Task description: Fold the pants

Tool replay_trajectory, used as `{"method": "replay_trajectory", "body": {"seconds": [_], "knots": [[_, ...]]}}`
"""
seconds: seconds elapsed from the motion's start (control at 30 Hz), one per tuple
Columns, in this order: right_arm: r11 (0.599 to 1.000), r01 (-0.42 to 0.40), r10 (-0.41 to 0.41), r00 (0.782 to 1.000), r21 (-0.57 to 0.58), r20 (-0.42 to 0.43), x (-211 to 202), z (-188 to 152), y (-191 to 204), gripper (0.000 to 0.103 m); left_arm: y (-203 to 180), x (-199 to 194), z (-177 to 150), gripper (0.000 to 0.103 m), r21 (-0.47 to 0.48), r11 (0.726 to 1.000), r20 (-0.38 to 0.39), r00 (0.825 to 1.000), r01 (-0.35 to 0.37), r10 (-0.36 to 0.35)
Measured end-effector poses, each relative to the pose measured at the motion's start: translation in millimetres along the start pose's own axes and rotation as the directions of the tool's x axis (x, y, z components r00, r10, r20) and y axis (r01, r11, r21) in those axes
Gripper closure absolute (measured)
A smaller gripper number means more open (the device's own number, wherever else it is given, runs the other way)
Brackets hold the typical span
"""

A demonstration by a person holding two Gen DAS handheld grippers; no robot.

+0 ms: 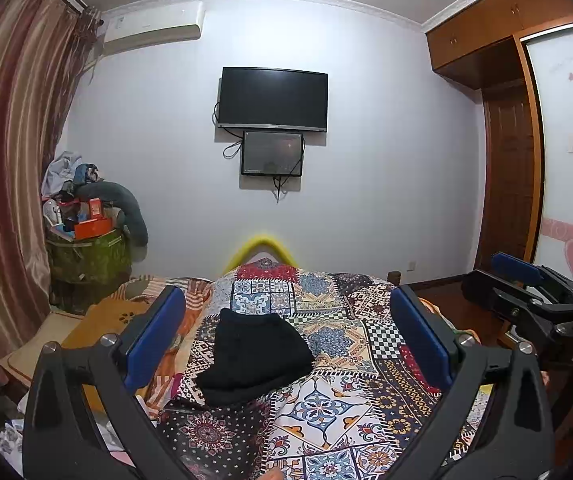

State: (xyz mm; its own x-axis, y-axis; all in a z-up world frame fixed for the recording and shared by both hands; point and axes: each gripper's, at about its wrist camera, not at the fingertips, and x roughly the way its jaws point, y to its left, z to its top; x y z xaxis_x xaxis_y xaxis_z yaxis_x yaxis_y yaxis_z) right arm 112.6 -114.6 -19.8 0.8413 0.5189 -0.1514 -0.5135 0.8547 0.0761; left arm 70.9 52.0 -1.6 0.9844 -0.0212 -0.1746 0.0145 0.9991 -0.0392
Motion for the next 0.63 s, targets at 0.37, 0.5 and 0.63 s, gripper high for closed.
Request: {"method": "replay_trajectory", "body": {"seconds": [0.37,0.5,0.63], "knots": [[1.000,-0.003,0.003,1.000,0.006,-0.002,2.8,-1.1,-0.1,0.000,0.0,3.2,-2.1,0.000,-0.002,0.999,-0.022,0.999,0.035,-0.035],[1.000,-0.004,0.004,1.000,0.011,-0.005,3.7,-1.5,0.8,0.000,0.5,4.4,-2.0,0.000,-0.005,0.999,-0.025,0.999,0.036,-0.036],[1.000,-0.004,0.004,1.000,0.011,-0.005,4.3,-1.7,0.7,0.000,2.0,7.5,-3.0,0.000,-0.008,0.999,-0.034,0.999,0.041,-0.041]]}}
